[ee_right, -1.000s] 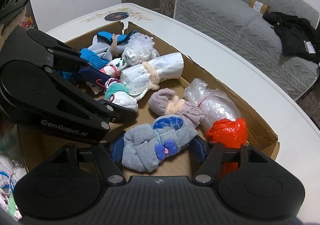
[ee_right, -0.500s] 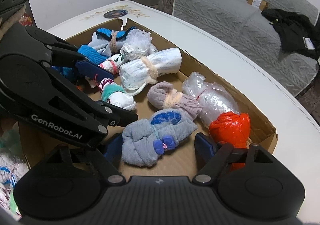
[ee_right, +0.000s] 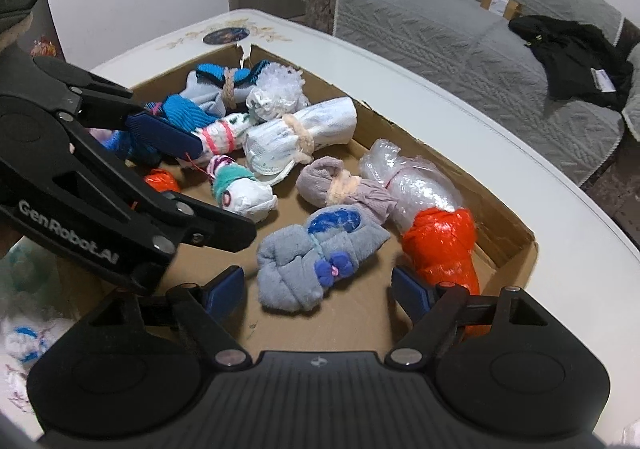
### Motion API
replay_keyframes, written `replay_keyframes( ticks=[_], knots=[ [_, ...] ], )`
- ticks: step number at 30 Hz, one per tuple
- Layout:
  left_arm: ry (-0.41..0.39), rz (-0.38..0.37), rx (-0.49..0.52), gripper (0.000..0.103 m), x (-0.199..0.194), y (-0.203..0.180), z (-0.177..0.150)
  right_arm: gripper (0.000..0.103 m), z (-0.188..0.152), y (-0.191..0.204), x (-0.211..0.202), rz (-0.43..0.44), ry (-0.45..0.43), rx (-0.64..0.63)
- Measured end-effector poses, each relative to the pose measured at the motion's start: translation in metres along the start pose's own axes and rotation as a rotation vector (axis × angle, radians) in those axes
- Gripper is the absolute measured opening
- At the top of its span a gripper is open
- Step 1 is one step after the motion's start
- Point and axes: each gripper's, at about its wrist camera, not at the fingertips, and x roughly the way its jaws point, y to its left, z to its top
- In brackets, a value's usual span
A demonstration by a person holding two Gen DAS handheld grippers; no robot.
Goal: Organize objects
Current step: 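Open both grippers to release the bundles in the tray and withdraw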
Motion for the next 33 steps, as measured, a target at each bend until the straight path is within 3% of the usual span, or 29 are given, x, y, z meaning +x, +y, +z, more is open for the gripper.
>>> replay_keyframes(
  ticks=[15,26,33],
  knots=[
    [-0.099,-0.013,-0.033,0.095,-0.077,0.018,-0.046,0.079,-0.035,0.028,-0.056,-0.031,-0.098,0.067],
    [-0.233,0.093,-0.003,0.098,-0.121,0.027,-0.124,0.081,-0.081,0.074,-0.102,-0.059,-0.245,0.168],
    [-0.224,0.128,-0.012,0.099,-0.118,0.03,-0.165,0.081,-0.114,0.103,-0.086,-0.113,-0.246,0.184]
  ],
)
